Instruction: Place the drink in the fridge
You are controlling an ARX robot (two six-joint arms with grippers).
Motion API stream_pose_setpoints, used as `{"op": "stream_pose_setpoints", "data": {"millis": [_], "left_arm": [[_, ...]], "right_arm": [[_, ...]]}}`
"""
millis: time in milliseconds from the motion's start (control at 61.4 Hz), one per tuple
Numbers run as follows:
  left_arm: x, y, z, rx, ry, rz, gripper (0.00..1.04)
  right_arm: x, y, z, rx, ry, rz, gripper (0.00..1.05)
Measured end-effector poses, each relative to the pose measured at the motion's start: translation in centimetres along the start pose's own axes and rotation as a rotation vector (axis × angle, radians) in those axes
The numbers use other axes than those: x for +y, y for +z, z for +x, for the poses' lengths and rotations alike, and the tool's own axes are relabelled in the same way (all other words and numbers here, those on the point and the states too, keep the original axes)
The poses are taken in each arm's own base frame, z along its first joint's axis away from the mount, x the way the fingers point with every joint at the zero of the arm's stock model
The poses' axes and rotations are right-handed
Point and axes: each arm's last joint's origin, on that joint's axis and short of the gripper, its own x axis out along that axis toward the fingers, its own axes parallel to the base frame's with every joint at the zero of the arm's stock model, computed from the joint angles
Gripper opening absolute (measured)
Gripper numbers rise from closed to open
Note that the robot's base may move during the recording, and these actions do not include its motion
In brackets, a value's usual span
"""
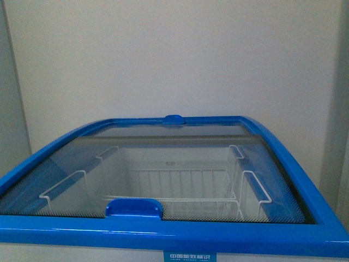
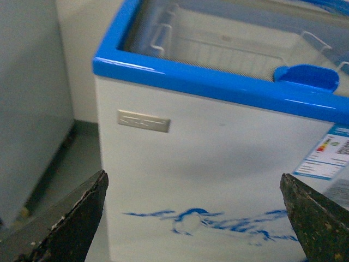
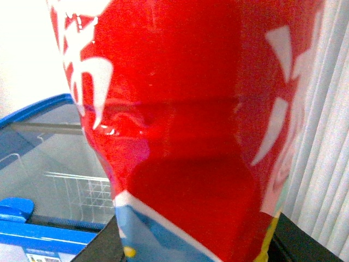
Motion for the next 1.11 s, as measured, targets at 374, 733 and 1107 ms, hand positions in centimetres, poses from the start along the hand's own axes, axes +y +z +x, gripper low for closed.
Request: {"op": "stream_pose_setpoints", "data": {"millis": [374, 733, 1107], "left_arm": [[-3.9, 8.1, 9.8, -0.066, -0.425, 0.38, 0.97], [-7.6, 8.5, 16.4, 0.007, -0.734, 0.977, 0.97], [-7.3, 9.0, 21.8, 0.022, -0.764, 1.181, 0.97]], "right_arm": [[0.0, 0.0, 0.0, 0.0, 0.006, 0.0, 0.39], [0.0, 0.0, 0.0, 0.0, 0.003, 0.0, 0.39], [0.0, 0.0, 0.0, 0.0, 0.002, 0.001, 0.39]]}}
